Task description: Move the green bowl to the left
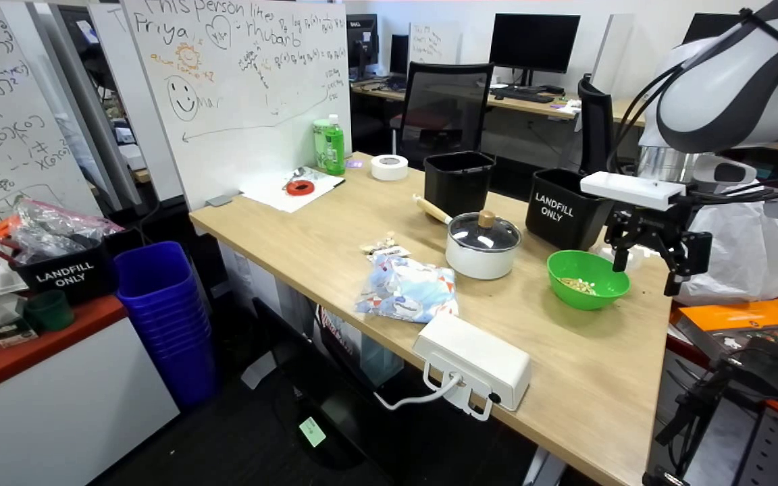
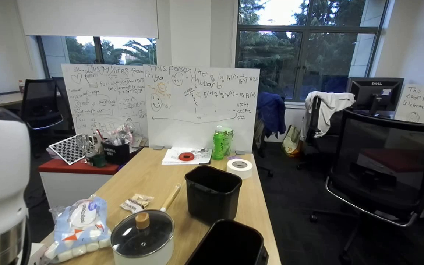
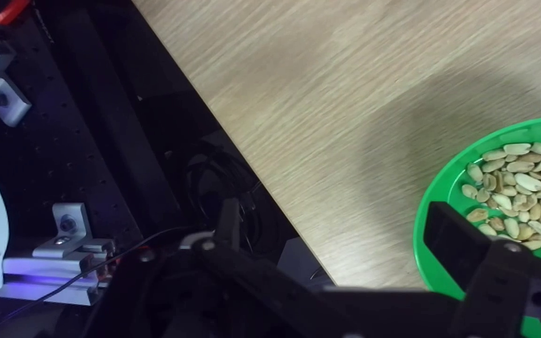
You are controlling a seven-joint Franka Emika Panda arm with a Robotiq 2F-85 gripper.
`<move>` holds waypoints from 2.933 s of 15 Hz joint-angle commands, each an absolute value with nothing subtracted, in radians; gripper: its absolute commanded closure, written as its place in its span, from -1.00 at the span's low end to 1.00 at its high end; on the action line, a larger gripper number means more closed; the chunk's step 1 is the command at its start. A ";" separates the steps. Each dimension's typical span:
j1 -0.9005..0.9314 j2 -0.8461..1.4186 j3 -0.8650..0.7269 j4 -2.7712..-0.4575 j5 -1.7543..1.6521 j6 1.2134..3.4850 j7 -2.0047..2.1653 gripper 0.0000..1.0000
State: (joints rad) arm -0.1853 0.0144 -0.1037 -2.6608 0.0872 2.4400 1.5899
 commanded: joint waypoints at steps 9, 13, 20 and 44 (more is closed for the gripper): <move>-0.141 0.139 -0.093 -2.691 0.471 2.793 1.597 -1.00; -0.146 0.246 -0.034 -2.683 0.636 3.039 1.581 -1.00; -0.093 0.428 -0.062 -2.671 0.618 3.291 1.607 -1.00; -0.153 0.338 0.045 -2.750 0.609 3.338 1.615 0.98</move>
State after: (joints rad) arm -0.1173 0.3960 0.0013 -2.6928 0.6178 3.3185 1.6167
